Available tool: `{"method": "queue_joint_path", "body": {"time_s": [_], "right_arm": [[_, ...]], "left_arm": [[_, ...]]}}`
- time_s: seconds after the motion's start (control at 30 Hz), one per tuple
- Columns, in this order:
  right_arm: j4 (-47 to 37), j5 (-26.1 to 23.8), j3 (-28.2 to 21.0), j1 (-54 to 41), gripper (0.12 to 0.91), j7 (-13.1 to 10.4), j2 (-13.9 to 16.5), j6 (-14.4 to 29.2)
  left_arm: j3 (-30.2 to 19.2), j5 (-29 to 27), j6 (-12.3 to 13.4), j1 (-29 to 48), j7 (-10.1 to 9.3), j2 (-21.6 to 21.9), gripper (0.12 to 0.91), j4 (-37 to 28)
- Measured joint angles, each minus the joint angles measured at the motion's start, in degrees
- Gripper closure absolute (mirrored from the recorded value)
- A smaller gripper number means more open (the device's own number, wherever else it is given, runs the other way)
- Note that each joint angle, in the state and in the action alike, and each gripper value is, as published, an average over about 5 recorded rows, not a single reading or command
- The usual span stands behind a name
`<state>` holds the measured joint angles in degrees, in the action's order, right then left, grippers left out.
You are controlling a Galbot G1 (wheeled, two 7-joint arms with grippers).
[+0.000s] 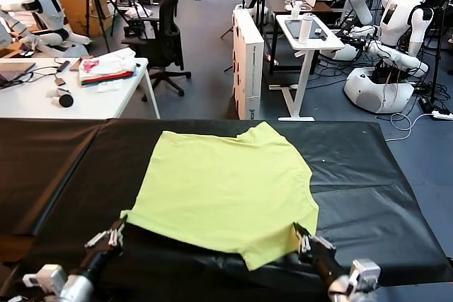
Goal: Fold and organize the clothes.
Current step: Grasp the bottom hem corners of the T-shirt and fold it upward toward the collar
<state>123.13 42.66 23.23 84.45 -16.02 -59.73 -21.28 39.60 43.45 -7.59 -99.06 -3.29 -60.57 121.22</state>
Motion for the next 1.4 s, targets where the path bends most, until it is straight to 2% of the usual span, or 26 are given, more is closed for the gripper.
{"method": "queue_joint_path", "body": {"time_s": [0.3,0.63,1.4], "right_arm": [[-5.3,0.1,-1.0,-5.7,0.887,0.6,-0.8,0.8],[-10.4,0.8,-3.6,-12.2,0.887,0.3,0.0,0.5],[-18.4,0.2,-7.6,-20.1,0.886,1.5,-1.4,1.2]], "left_arm": [[-2.3,-0.1,-1.3,8.8,0.19,-0.8,0.883,-6.0],[-5.1,-1.0,-2.0,15.4,0.28,-0.4,0.883,-11.8],[-8.0,-1.6,-1.9,21.5,0.56,0.4,0.883,-18.2]]}}
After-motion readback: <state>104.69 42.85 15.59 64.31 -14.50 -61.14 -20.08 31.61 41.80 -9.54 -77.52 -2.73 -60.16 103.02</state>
